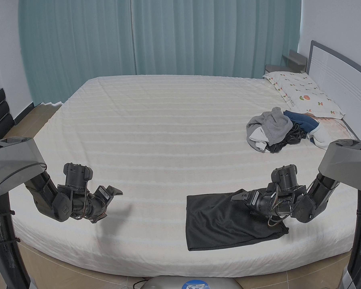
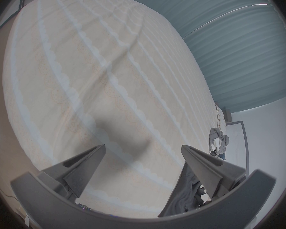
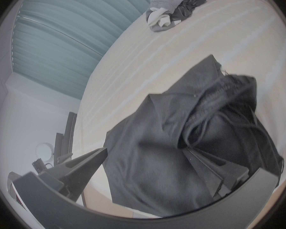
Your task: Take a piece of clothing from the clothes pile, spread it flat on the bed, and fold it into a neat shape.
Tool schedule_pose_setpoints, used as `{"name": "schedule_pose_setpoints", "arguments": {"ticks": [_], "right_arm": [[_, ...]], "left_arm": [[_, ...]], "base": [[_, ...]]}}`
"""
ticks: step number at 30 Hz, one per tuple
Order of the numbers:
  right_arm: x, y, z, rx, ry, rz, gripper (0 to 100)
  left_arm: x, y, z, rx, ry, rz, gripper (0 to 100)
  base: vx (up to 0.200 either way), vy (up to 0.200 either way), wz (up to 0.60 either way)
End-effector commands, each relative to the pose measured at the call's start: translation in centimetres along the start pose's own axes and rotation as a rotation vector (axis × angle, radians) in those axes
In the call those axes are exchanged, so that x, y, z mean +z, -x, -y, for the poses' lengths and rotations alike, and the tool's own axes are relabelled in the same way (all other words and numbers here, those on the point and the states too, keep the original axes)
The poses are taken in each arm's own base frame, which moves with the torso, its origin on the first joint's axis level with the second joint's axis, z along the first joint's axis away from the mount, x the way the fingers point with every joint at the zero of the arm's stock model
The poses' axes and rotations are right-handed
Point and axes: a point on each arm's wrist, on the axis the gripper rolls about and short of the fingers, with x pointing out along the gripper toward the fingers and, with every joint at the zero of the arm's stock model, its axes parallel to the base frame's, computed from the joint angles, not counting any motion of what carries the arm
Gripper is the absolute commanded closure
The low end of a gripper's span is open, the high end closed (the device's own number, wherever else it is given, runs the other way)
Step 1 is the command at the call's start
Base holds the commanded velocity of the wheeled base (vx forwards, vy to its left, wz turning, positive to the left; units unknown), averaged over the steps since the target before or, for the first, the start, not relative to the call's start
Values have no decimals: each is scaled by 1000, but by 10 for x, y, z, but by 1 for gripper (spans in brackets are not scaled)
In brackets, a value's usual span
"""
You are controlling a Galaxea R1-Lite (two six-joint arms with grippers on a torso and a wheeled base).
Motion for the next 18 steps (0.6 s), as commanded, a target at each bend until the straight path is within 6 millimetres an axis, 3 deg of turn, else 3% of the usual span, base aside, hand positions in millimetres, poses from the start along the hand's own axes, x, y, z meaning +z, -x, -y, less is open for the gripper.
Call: {"name": "schedule_pose_setpoints", "arguments": {"ticks": [1,5,9,18], "right_arm": [[19,-17,4,-30,-9,80,0],[43,-18,9,-56,-28,185,0],[69,-20,28,-93,-62,266,0],[87,-6,54,-107,-98,317,0]], "left_arm": [[-1,0,-1,5,1,-3,0],[-1,0,-2,6,-1,-4,0],[-2,0,-2,7,0,-5,0],[-2,0,-2,7,-2,-5,0]], "base": [[0,0,0],[0,0,0],[0,0,0],[0,0,0]]}}
